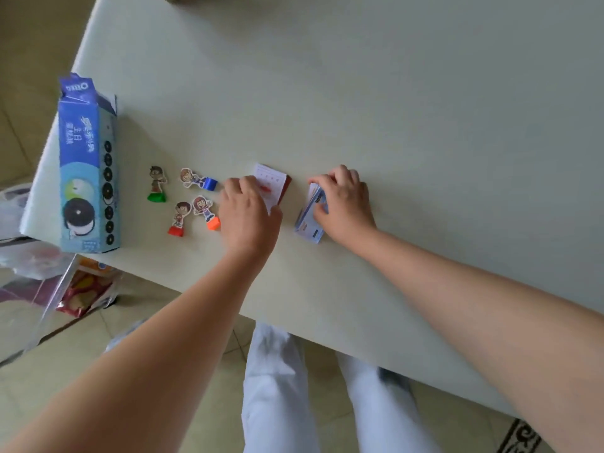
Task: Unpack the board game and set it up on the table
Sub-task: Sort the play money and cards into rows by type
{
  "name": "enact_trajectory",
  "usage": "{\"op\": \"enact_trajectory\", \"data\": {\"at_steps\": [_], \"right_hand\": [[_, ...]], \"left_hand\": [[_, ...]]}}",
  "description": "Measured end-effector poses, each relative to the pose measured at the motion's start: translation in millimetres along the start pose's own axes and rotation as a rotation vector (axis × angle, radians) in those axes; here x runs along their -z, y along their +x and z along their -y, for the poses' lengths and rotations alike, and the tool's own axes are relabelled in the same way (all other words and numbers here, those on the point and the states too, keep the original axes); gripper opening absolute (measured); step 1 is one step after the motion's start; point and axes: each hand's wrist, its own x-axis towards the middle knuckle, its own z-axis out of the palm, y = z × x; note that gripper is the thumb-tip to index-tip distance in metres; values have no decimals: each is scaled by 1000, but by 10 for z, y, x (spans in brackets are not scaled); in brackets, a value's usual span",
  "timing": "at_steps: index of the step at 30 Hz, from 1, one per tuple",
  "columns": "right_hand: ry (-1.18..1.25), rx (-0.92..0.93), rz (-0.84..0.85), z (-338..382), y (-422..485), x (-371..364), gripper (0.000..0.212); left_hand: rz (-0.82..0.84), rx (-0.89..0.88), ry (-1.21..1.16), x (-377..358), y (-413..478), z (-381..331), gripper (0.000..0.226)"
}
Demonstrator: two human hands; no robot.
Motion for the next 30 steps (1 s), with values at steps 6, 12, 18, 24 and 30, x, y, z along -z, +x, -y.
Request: {"op": "enact_trajectory", "data": {"at_steps": [6,12,18,24,30], "right_hand": [[119,0,-152,270,21,-6,51],[203,175,-88,774,192,-10,56],[170,318,181,1357,302,-139,80],[-162,222,202,1693,333,-624,92],[121,126,74,1862,519,-660,55]], "left_hand": [[24,-60,-34,87,40,79,50],[-42,-19,128,339,19,493,60],[26,282,113,493,48,1007,86],[-29,205,-79,467,192,1226,74],[-101,137,-113,584,410,1318,59]]}}
